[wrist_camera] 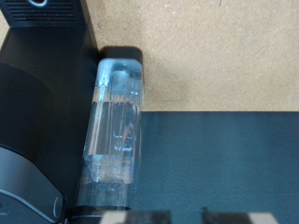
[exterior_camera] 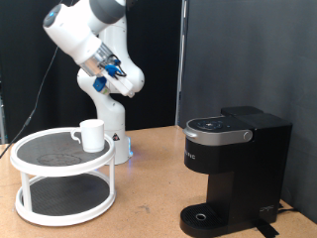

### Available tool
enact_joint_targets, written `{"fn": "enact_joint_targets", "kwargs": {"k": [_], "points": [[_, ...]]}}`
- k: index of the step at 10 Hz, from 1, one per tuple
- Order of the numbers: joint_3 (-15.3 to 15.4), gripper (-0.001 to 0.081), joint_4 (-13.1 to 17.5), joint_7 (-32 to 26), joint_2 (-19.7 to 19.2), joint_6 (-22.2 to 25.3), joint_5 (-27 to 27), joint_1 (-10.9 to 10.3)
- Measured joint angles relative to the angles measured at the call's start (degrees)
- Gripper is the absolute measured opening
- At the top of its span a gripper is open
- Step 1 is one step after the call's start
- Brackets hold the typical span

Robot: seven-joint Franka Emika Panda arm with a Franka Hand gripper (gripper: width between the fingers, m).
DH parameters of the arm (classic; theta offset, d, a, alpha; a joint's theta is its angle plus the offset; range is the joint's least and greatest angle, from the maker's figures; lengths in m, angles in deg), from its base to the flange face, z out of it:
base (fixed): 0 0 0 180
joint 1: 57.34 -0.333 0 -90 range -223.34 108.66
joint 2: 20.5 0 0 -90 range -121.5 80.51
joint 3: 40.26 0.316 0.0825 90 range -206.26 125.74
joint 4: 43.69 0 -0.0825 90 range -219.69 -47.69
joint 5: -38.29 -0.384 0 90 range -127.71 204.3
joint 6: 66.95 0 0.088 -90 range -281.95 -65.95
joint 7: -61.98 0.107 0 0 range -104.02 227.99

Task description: Make a cup of coffee with the keurig machine

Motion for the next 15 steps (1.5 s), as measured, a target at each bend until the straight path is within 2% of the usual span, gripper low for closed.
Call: {"fn": "enact_joint_targets", "kwargs": {"k": [5, 6, 9, 12, 15], "points": [[-6.77, 0.0000, 4.51, -4.50, 0.00, 10.00, 11.65, 3.52], [-7.37, 0.0000, 5.40, -4.97, -0.74, 11.25, 12.60, 3.89], [-8.48, 0.0000, 5.17, -7.17, -0.70, 10.30, 12.04, 3.99], [-13.18, 0.0000, 5.33, -8.67, -0.97, 9.68, 10.83, 5.32], [-15.92, 0.0000, 6.77, -8.67, -3.05, 8.29, 10.46, 5.63]]}}
